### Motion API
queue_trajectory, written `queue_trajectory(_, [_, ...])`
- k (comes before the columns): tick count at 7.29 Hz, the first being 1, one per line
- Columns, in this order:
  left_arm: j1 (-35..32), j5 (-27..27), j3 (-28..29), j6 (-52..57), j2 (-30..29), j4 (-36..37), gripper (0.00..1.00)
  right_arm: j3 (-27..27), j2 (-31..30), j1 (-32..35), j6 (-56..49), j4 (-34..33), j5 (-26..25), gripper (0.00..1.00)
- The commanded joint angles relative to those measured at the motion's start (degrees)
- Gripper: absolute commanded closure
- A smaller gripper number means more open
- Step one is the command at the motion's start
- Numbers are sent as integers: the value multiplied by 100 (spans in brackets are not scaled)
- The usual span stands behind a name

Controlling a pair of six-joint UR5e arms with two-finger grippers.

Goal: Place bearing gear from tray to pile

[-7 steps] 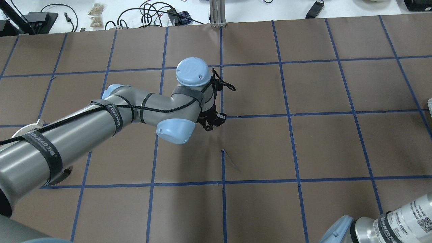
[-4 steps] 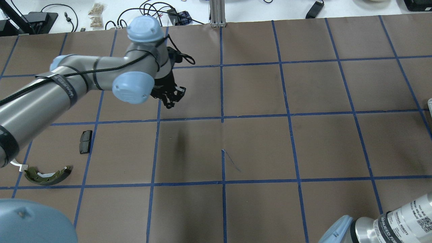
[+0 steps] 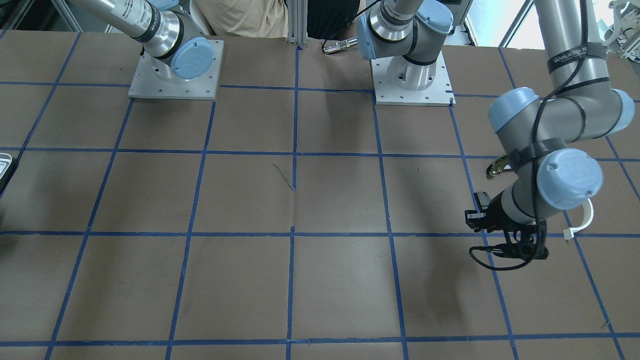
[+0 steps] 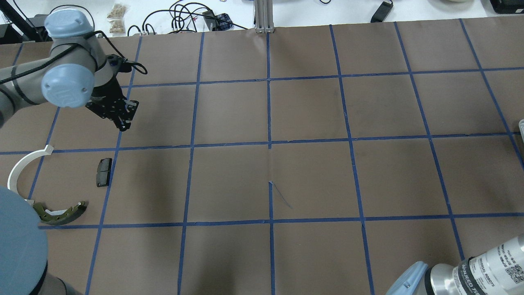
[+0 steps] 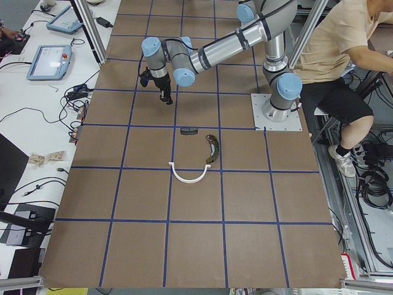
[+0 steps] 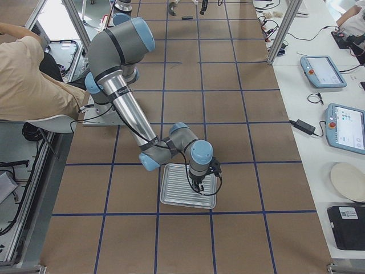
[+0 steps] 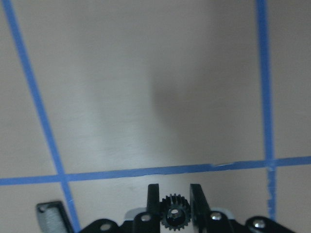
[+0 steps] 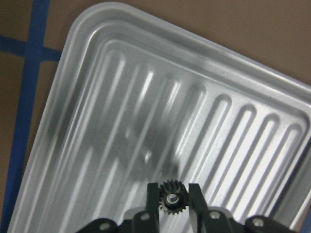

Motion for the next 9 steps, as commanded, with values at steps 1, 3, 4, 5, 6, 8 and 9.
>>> queue_trajectory(1, [914, 70, -13, 1082, -37, 36, 100, 48, -363, 204, 224, 133, -20, 100])
queue_trajectory(3, [1470, 61, -179, 1560, -133, 54, 100, 162, -1153, 1202, 1028, 736, -142, 100])
queue_trajectory(4, [1594, 61, -346, 1640, -151, 158, 100, 249, -1400, 1825, 1739, 1288, -143, 100])
queue_trajectory(5, [1708, 52, -513, 1719, -169, 238, 100, 337, -1525, 2623, 2660, 1468, -151, 100])
queue_trajectory(6, [1797, 52, -706, 1702, -177, 308, 100, 460, -1613, 3466, 3496, 1583, -151, 100])
queue_trajectory(8, [1806, 43, -1119, 1737, -195, 910, 100, 479, -1693, 5006, 4842, 1637, -151, 100])
queue_trajectory(9, [1815, 52, -1295, 1746, -204, 1098, 100, 505, -1693, 5596, 5667, 1724, -64, 100])
